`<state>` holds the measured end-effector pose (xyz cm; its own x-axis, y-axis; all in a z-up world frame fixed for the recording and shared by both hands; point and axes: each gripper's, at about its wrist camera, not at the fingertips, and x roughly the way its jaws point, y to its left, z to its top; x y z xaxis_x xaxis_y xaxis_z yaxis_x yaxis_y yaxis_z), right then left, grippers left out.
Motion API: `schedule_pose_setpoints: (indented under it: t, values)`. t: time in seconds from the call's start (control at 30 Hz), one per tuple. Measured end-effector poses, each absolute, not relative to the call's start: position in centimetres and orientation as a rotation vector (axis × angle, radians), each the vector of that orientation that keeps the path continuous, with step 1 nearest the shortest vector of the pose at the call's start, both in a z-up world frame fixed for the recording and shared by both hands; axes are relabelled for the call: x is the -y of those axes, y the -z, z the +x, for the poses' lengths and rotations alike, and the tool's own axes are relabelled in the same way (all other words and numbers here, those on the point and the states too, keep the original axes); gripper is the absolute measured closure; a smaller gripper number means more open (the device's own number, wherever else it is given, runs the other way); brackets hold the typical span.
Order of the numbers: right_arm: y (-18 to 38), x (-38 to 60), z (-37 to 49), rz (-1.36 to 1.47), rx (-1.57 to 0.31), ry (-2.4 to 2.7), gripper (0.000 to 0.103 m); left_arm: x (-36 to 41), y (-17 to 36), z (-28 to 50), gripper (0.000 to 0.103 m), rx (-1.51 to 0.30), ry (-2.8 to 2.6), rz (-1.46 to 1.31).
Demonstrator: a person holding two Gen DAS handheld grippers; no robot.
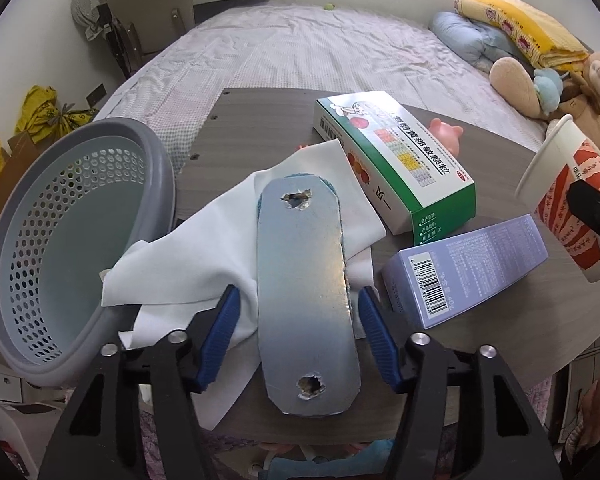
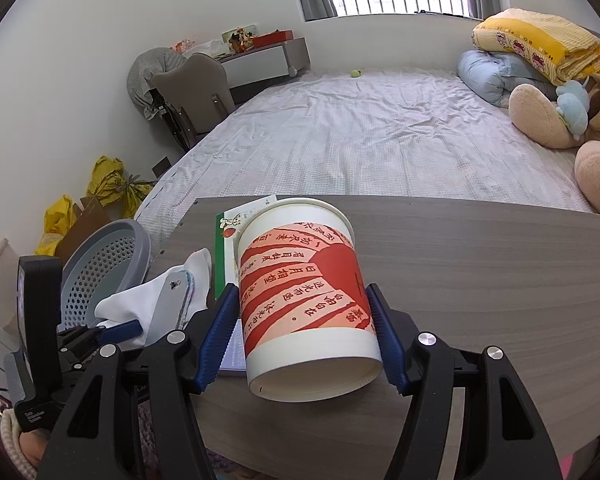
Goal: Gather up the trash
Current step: 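Lift the metal plate with white tissue in the left gripper while the right gripper holds the cup, then carry the cup and metal plate over the grey basket and open both grippers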
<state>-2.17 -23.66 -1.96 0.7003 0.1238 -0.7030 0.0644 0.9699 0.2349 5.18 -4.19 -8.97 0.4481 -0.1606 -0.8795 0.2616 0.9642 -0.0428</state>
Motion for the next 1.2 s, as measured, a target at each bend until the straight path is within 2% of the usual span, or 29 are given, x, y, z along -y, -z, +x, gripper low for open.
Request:
schedule_pose_setpoints:
  t: [0.23,1.0,1.2]
  values:
    - [2.3,23.7,-2.1,0.256,-0.802,-0.035,0.041,4.2,9.2,5.3,0.055,-1.091,0.286,0.087]
    - [0.9,21.7,-1.4,0.214,-0.790,-0.071,0.041,-0.6,1.4,4.6,0.055,-0.916,0.245,0.009]
    - [0.5,19.4,-0.3,0.188,-0.790,-0.110,0.041,-2.9,0.9,4.8,0.055,-0.907,0.221,-0.013]
